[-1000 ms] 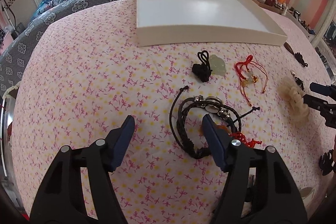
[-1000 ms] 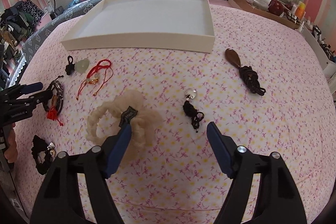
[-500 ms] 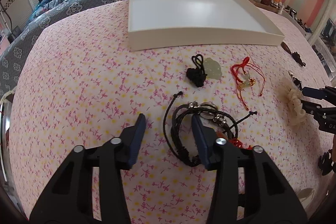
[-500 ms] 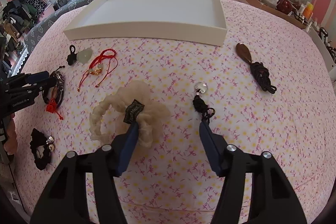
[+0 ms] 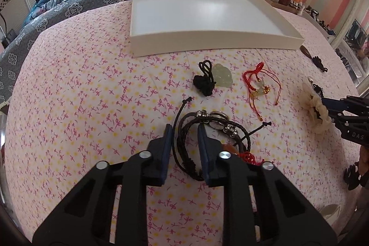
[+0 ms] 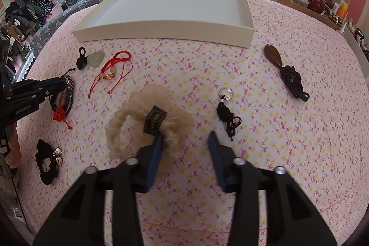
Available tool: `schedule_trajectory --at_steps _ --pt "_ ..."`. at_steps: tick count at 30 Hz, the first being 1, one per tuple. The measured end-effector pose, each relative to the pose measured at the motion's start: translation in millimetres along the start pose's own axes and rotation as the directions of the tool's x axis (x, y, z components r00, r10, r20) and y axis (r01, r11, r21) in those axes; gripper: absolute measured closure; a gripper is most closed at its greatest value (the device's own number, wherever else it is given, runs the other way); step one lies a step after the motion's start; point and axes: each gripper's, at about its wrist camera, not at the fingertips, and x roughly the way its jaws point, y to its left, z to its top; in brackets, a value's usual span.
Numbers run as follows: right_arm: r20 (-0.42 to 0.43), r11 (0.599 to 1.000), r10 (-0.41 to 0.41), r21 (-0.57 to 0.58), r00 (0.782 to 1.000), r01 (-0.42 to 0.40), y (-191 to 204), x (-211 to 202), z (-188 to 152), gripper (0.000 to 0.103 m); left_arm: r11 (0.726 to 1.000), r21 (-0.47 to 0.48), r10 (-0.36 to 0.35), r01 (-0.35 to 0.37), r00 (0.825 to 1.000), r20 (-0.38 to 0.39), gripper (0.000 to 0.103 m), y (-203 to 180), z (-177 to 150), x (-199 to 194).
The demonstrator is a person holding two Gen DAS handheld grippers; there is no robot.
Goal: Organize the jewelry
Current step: 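Close right tool on cream scrunchie while left tool closes on red-tasseled orange pendant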
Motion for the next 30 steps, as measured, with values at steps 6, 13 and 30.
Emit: schedule_trajectory --at_steps 6,13,30 --pt "0.002 1.000 0.000 -0.008 1.000 0.000 1 0 -1 0.070 1.000 0.006 0.006 -0.006 1.000 -0.002 0.086 -2 -1 -3" --pt "0.003 1.000 0.006 -0.003 1.000 -0.006 1 0 -1 0.070 0.999 0.001 0.034 -0.035 0.999 0.034 0.048 -6 -2 -19" --pt "0.015 1.000 -0.005 -0.008 1.000 0.005 -2 -1 -3 0.091 0.989 0.148 -0.034 0.031 0.999 0.012 0.057 -73 -25 -30"
